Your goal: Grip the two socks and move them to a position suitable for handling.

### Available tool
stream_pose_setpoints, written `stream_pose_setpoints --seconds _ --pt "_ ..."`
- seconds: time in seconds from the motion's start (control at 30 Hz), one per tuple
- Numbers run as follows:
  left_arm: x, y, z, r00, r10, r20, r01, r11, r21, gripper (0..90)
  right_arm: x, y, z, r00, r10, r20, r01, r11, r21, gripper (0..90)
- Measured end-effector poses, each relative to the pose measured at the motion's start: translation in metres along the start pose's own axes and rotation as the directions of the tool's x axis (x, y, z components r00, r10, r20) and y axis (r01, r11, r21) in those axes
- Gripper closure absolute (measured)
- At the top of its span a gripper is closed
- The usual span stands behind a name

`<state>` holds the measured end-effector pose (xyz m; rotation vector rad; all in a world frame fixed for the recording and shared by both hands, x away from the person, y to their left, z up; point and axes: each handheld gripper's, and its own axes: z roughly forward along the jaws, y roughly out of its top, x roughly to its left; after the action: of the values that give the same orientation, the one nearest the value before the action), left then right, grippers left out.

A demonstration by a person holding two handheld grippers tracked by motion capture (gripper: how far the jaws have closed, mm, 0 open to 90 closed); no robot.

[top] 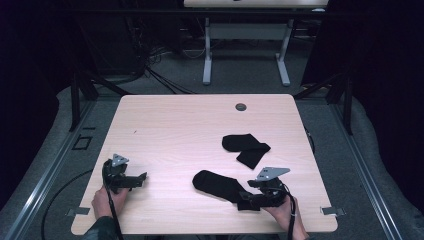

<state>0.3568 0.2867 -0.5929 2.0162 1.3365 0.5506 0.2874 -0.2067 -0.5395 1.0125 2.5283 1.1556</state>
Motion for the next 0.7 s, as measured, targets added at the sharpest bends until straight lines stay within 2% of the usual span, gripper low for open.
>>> stream_pose_setpoints --seconds 0.07,0.13,0.23,0.3,0.33,0.4,0.43,0.47,0.5,0.53,0.6,0.63,0.67,0.7 --pt "-0.001 0.0 0.0 1.0 -0.004 -0.002 0.004 1.0 -0.004 0.4 -0.003 -0.004 -0.007 0.9994 0.035 0.006 -0.035 0.999 -0.015 44.4" --pt "-0.001 -0.001 -0.001 1.0 -0.004 -0.004 0.004 1.0 -0.001 0.5 -0.006 -0.009 -0.014 0.997 0.073 0.026 -0.073 0.997 -0.009 44.1" --pt "-0.001 0.0 0.0 0.9999 -0.009 -0.009 0.009 1.0 -0.001 0.5 -0.01 -0.018 -0.021 0.9891 0.136 0.057 -0.136 0.991 0.006 45.7" --pt "-0.004 0.0 0.0 0.9971 -0.056 -0.052 0.056 0.9984 0.002 0.4 -0.01 -0.023 -0.024 0.9854 0.154 0.073 -0.156 0.987 0.027 46.4" --pt "-0.005 0.001 0.0 0.9968 -0.055 -0.058 0.056 0.9984 0.009 0.4 -0.01 -0.026 -0.026 0.9818 0.168 0.088 -0.172 0.984 0.037 47.3" --pt "-0.008 0.005 -0.001 0.9962 -0.059 -0.064 0.062 0.9967 0.051 0.4 -0.01 -0.033 -0.026 0.9747 0.206 0.087 -0.21 0.977 0.042 47.4" --pt "-0.008 0.005 -0.001 0.9962 -0.059 -0.064 0.062 0.9967 0.051 0.0 -0.01 -0.035 -0.026 0.9751 0.204 0.087 -0.208 0.977 0.046 48.2" --pt "-0.014 0.008 -0.001 0.996 -0.05 -0.074 0.055 0.9966 0.061 0.0 -0.009 -0.038 -0.026 0.9719 0.217 0.091 -0.223 0.973 0.054 48.3" --pt "-0.02 0.01 -0.001 0.9973 -0.04 -0.061 0.044 0.9975 0.056 0.0 -0.009 -0.039 -0.025 0.9729 0.212 0.092 -0.218 0.974 0.058 48.5" --pt "-0.027 0.012 -0.003 0.9982 -0.036 -0.049 0.037 0.9985 0.04 0.0 -0.008 -0.041 -0.025 0.9699 0.225 0.094 -0.231 0.971 0.062 49.4" --pt "-0.042 0.018 -0.007 0.9999 0.006 -0.009 -0.006 0.9999 0.01 0.0 -0.007 -0.044 -0.023 0.9652 0.238 0.107 -0.246 0.967 0.063 53.2" --pt "-0.042 0.018 -0.007 0.9999 0.006 -0.009 -0.006 0.9999 0.01 0.0 -0.006 -0.045 -0.022 0.9629 0.247 0.11 -0.254 0.965 0.061 53.3" --pt "-0.056 0.025 -0.01 0.9982 0.026 0.053 -0.025 0.9996 -0.009 0.0 -0.006 -0.045 -0.021 0.9614 0.253 0.108 -0.261 0.963 0.064 53.9" --pt "-0.066 0.031 -0.012 0.9953 0.034 0.091 -0.032 0.9993 -0.019 0.1 -0.006 -0.045 -0.02 0.9611 0.254 0.109 -0.261 0.964 0.058 54.1"
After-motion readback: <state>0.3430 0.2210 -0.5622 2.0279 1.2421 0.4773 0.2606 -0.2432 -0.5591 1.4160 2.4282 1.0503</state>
